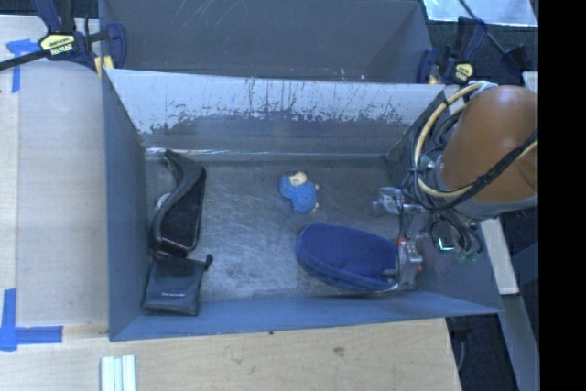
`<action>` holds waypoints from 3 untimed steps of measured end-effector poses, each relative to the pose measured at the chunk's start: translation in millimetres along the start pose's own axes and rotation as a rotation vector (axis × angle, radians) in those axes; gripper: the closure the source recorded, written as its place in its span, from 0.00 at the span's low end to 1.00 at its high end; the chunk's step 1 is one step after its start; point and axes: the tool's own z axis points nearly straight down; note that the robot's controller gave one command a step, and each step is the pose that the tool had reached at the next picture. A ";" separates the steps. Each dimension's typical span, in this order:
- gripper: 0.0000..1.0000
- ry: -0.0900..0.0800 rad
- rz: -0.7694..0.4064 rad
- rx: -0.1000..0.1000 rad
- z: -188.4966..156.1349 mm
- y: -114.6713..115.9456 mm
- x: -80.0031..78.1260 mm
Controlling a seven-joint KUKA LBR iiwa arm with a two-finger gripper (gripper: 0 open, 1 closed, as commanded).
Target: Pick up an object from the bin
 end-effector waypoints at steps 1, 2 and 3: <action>0.00 -0.014 -0.069 0.002 69.9 28.3 1.5; 1.00 -0.018 -0.068 0.002 67.2 28.0 0.6; 1.00 -0.018 -0.067 0.003 -73.8 32.0 -8.7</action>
Offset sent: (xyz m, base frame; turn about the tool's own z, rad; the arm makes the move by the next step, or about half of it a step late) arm -0.0048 0.0286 -0.0711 -0.0689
